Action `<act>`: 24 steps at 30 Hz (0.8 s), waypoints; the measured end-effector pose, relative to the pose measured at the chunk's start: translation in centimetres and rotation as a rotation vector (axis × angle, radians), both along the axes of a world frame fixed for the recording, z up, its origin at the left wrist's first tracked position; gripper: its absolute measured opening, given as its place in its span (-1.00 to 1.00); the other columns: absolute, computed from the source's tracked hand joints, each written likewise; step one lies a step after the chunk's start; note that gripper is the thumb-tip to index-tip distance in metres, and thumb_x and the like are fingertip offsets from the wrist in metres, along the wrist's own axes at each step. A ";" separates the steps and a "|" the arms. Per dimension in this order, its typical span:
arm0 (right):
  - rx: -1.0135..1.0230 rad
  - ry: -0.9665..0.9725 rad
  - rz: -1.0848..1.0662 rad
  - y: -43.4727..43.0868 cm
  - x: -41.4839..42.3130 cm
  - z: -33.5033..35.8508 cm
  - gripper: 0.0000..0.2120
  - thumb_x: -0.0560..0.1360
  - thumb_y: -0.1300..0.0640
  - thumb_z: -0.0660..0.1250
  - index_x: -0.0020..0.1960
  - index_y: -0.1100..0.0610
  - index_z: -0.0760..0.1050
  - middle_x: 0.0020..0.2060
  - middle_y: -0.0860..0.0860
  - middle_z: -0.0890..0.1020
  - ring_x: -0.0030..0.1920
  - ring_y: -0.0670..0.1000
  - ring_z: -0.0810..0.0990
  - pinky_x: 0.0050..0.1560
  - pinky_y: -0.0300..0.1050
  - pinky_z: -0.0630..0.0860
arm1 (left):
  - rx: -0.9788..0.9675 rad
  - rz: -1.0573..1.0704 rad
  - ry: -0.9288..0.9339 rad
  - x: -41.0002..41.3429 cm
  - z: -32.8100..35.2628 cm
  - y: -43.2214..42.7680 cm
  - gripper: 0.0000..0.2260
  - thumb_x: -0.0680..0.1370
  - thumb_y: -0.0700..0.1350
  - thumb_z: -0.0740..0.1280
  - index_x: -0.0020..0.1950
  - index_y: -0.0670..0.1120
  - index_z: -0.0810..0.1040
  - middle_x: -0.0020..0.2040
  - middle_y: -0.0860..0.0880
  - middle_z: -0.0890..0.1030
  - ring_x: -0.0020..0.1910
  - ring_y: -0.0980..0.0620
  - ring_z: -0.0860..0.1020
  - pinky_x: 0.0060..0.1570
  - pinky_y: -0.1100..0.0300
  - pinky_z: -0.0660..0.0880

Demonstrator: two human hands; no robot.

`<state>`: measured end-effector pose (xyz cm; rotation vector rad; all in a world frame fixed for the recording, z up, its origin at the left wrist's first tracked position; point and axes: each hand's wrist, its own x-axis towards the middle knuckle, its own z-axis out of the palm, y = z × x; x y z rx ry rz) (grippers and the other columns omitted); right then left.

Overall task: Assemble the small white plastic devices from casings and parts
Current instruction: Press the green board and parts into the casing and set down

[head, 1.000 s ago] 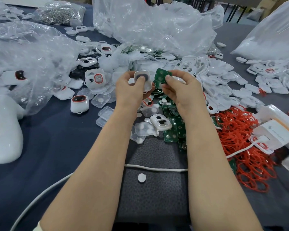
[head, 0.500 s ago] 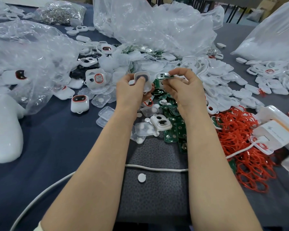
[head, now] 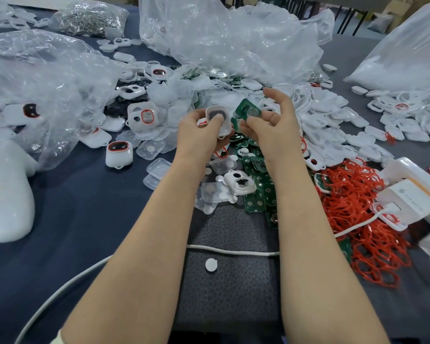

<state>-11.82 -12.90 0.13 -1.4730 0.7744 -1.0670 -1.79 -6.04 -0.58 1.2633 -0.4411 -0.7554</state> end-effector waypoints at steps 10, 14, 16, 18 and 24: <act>-0.042 0.108 -0.104 0.0 0.1 0.2 -0.91 0.49 0.22 0.36 -0.10 0.04 0.55 -0.26 -0.03 0.61 -0.26 -0.14 0.55 -0.09 -0.18 0.55 | 0.026 -0.049 -0.068 0.1 -0.2 0.0 -0.92 0.59 -0.22 0.28 0.02 -0.04 0.47 0.00 -0.20 0.65 -0.13 -0.03 0.67 -0.25 0.23 0.60; 0.002 -0.009 -0.022 0.2 0.2 0.5 -0.75 0.50 0.32 0.33 0.06 0.04 0.40 -0.16 0.09 0.57 -0.26 -0.08 0.64 -0.18 -0.24 0.56 | 0.075 -0.062 -0.038 0.1 -0.4 -0.2 -0.91 0.63 -0.07 0.22 0.01 -0.03 0.50 0.06 -0.17 0.62 -0.10 -0.09 0.66 -0.15 0.08 0.64; -0.059 0.037 0.008 0.3 0.1 0.5 -0.65 0.50 0.31 0.32 0.17 -0.04 0.38 -0.04 0.17 0.55 -0.11 0.06 0.65 -0.12 -0.19 0.59 | 0.110 -0.065 -0.030 0.2 -0.4 -0.3 -0.79 0.65 0.02 0.17 -0.03 -0.02 0.54 0.06 -0.17 0.64 -0.06 -0.12 0.66 -0.07 -0.01 0.63; -0.136 0.089 0.006 0.4 0.0 0.7 -0.68 0.52 0.29 0.31 0.16 -0.05 0.45 -0.03 0.17 0.56 -0.04 0.10 0.63 -0.05 -0.11 0.62 | 0.103 -0.065 0.005 0.2 -0.3 -0.3 -0.71 0.66 0.07 0.12 -0.07 -0.01 0.55 0.00 -0.16 0.67 -0.08 -0.11 0.67 -0.16 0.05 0.64; -0.262 0.198 0.047 0.7 0.0 0.9 -0.82 0.53 0.29 0.30 -0.02 0.04 0.56 -0.21 -0.11 0.62 -0.19 -0.24 0.58 -0.14 -0.41 0.48 | 0.113 -0.095 0.075 0.3 0.0 -0.6 -0.61 0.67 0.11 0.03 -0.07 -0.07 0.55 -0.03 -0.21 0.67 -0.11 -0.14 0.68 -0.09 -0.02 0.64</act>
